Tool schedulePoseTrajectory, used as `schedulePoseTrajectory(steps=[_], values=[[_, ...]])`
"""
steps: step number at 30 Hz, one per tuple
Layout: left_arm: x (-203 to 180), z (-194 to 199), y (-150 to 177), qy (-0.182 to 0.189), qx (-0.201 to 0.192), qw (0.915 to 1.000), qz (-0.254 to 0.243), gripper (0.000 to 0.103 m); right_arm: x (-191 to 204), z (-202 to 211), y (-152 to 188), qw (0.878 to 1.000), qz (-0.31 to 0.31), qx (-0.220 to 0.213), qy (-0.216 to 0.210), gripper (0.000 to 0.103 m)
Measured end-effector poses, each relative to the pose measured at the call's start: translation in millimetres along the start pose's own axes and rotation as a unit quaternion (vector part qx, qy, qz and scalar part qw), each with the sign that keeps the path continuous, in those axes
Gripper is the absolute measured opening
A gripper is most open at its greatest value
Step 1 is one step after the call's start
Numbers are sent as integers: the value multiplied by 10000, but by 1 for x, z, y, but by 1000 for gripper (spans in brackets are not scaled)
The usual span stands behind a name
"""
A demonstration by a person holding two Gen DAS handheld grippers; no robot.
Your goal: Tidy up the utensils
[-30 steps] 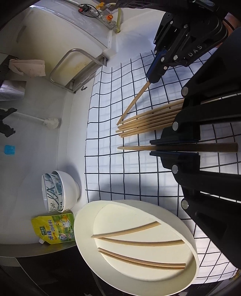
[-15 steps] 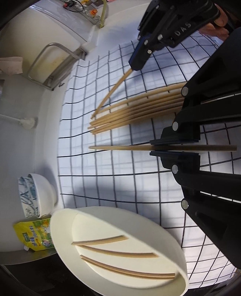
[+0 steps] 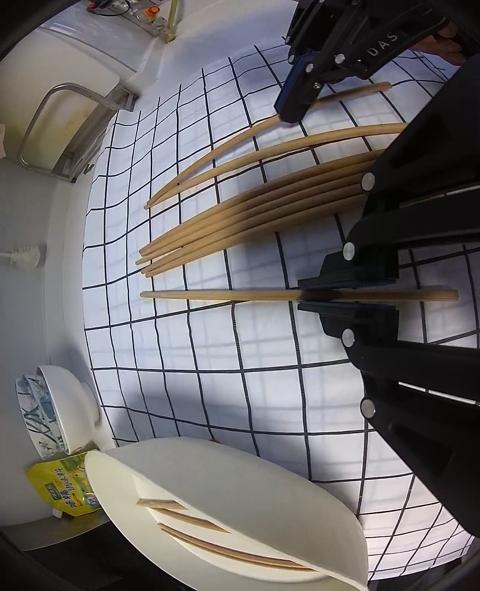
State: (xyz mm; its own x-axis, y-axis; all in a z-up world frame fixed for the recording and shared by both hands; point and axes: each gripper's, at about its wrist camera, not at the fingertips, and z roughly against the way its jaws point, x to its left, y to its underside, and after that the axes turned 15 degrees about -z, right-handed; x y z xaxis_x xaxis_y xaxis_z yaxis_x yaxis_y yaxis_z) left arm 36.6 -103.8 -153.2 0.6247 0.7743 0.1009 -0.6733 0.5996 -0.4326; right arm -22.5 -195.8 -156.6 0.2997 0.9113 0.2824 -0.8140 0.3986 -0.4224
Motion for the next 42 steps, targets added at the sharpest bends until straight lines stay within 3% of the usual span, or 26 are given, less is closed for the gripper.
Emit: schedulePoseTrajectory(steps=[11,15,20,24,26,27,28,30,42], values=[[-3,-2,-5,-154,-3,9999,-48,8,-5,-1,-3,10000,34,-49,33,8],[-3,-4,-8,-193,19,9998,-34,9,-7,-2,-7,10000,-7,-52,4,19],[-3,-5,-11,-220,46,9997,-23,14,-7,-2,-11,9999,10,-111,28,24],[-2,-4,-11,-202,72,9998,4,24,-10,-1,-13,9999,-43,-162,33,28],[-2,-4,-12,-282,93,9996,17,49,-11,-1,-13,9998,-49,-163,52,28],[-1,-3,-12,-390,71,9992,44,71,-11,-2,-14,9998,-48,-167,56,28],[-1,0,-11,-486,-12,9988,80,76,-12,-2,-14,9998,-45,-176,64,28],[3,5,-12,-502,-158,9985,133,76,-13,-1,-14,9998,-44,-187,80,28],[1,-12,-19,-574,-14,9983,-31,77,-8,-9,-18,9996,100,-185,213,28]])
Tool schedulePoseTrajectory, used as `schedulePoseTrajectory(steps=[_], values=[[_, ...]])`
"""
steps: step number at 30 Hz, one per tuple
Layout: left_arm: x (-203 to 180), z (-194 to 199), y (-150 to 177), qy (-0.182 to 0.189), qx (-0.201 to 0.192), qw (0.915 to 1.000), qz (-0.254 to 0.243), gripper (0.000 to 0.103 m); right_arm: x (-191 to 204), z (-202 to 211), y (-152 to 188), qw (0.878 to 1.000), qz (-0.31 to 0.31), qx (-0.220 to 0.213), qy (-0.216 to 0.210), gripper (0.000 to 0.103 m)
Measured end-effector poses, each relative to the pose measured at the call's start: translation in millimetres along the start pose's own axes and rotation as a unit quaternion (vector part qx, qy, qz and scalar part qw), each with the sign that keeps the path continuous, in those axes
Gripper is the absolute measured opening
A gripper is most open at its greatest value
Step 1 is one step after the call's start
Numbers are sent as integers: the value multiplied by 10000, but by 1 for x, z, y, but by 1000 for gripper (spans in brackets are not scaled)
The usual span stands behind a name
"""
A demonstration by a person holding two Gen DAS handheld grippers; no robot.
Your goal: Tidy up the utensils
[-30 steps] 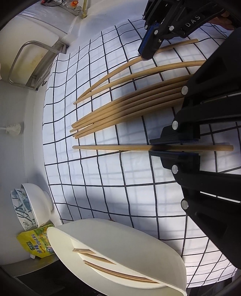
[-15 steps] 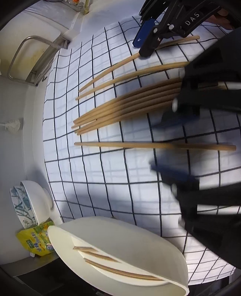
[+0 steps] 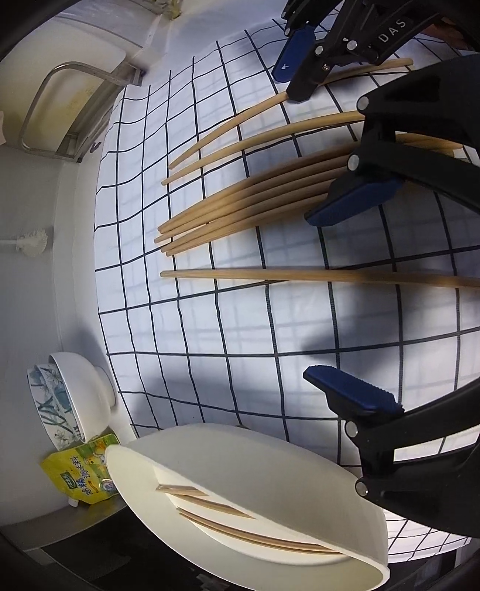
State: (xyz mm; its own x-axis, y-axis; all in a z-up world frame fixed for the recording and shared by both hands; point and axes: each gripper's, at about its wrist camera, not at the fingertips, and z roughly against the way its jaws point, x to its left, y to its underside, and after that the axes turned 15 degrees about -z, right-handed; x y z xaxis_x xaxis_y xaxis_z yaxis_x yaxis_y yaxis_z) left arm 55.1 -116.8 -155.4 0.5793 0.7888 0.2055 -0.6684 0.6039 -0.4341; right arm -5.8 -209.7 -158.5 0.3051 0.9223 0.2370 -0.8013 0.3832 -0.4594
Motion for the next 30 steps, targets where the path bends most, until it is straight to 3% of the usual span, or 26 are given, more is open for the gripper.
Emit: schedulePoseTrajectory(steps=[5,7,8,10,23,30], values=[[-4,-3,-3,83,-59,9999,-100,69,7,-4,-2,9996,215,-31,167,28],[-5,-1,-4,340,-119,9993,-97,44,11,-5,-1,9991,327,-37,254,28],[-8,0,-4,361,-139,9992,-135,37,12,-6,-1,9990,366,-42,271,28],[-14,2,-5,494,-167,9984,-223,8,13,-6,-1,9989,403,-17,235,7],[1,22,-8,875,-277,9957,141,7,7,13,-7,9998,-99,-45,-173,6],[38,68,-17,803,-662,9934,473,7,42,50,-31,9983,35,-306,-486,6]])
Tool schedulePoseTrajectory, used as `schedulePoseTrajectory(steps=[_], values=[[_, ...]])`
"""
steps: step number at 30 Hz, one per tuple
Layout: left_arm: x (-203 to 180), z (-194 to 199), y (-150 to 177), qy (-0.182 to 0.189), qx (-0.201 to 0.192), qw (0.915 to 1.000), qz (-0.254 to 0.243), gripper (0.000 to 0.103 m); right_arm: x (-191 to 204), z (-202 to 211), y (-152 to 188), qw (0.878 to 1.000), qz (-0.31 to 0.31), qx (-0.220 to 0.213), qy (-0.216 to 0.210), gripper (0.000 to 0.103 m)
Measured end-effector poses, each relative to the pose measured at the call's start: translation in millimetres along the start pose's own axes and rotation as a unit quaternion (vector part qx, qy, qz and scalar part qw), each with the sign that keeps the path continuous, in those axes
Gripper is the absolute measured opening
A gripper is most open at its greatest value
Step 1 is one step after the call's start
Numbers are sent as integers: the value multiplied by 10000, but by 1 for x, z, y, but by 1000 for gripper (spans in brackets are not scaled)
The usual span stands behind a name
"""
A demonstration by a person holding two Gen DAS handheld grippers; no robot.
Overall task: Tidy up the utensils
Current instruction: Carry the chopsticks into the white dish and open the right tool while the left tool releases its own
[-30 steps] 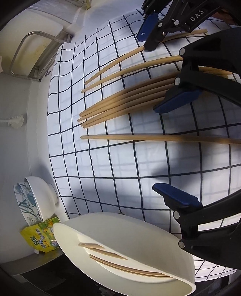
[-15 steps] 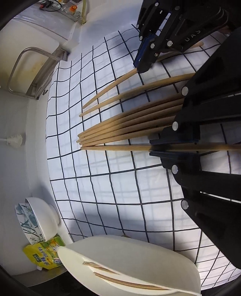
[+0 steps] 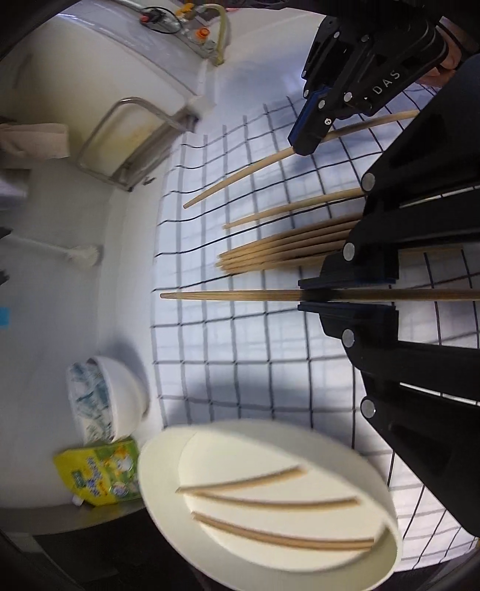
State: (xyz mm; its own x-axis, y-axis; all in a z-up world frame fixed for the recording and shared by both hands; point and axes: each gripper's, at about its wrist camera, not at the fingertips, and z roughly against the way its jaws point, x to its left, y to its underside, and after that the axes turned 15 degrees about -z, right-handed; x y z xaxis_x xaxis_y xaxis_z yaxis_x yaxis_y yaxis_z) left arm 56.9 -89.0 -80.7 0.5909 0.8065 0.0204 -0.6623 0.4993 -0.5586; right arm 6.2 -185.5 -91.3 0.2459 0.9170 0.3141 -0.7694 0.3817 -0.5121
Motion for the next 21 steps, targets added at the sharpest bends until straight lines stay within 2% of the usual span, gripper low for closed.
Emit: schedulePoseTrajectory(steps=[5,12,16,21], values=[[44,40,-8,-351,-272,9986,282,7,60,10,-23,9982,351,-148,-461,6],[134,82,-5,-1082,-493,9902,733,7,161,-12,-46,9905,815,-64,-1106,6],[179,79,0,-1322,-402,9861,923,7,211,-39,-50,9867,1034,128,-1250,6],[210,56,6,-1303,-166,9863,1002,7,249,-74,-48,9846,1134,430,-1259,6]])
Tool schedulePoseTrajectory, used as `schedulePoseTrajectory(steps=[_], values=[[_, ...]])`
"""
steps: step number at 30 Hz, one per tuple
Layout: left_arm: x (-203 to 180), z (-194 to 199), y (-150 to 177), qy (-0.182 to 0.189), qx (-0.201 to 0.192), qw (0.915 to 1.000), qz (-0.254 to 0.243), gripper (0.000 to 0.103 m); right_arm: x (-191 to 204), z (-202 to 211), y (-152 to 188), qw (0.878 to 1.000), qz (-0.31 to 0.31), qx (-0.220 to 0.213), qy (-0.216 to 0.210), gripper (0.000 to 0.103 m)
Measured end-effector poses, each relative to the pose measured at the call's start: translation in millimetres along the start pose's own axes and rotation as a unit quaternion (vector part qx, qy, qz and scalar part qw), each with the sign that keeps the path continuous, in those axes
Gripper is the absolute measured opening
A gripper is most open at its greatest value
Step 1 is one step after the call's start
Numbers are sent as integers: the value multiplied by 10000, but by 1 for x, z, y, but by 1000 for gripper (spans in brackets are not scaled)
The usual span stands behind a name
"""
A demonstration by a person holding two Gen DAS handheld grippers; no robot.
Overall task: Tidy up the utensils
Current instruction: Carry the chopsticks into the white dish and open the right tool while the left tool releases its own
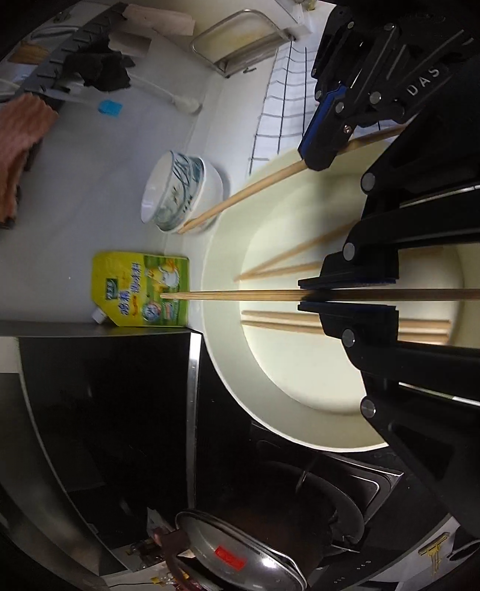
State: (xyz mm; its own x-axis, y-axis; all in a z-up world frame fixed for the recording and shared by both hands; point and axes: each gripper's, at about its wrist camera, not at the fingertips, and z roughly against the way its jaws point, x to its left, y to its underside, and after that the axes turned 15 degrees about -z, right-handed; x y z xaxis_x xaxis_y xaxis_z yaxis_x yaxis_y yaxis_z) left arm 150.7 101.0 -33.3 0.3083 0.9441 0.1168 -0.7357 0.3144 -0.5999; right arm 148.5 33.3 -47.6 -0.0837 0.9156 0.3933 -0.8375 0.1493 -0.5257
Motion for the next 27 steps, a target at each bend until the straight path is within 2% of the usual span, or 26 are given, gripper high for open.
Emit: schedulePoseTrajectory(steps=[7,12,14,15,18,20,21,22,24,25,27], values=[[12,-33,9,163,365,9992,1,8,7,-40,1,9991,-126,373,129,6],[20,-36,12,176,426,9989,90,9,8,-43,1,9990,-123,344,266,9],[22,-36,13,92,488,9987,75,13,9,-40,2,9991,-78,243,338,28],[23,-36,14,67,513,9986,78,18,10,-38,2,9991,-66,176,381,41],[27,-33,17,-7,560,9983,131,25,9,-31,6,9989,-43,103,445,44],[29,-30,19,-53,566,9982,174,33,8,-26,9,9988,-50,93,481,44],[30,-28,20,-74,552,9983,190,44,7,-24,11,9987,-59,92,490,44],[31,-25,21,-124,523,9983,208,68,6,-21,13,9986,-64,85,511,44],[32,-14,24,-269,329,9988,262,86,5,-15,15,9984,-59,49,559,44],[32,-7,25,-315,174,9990,275,87,4,-11,16,9983,-54,22,582,44],[32,-1,25,-324,130,9990,272,89,3,-3,19,9981,-56,-25,606,44]])
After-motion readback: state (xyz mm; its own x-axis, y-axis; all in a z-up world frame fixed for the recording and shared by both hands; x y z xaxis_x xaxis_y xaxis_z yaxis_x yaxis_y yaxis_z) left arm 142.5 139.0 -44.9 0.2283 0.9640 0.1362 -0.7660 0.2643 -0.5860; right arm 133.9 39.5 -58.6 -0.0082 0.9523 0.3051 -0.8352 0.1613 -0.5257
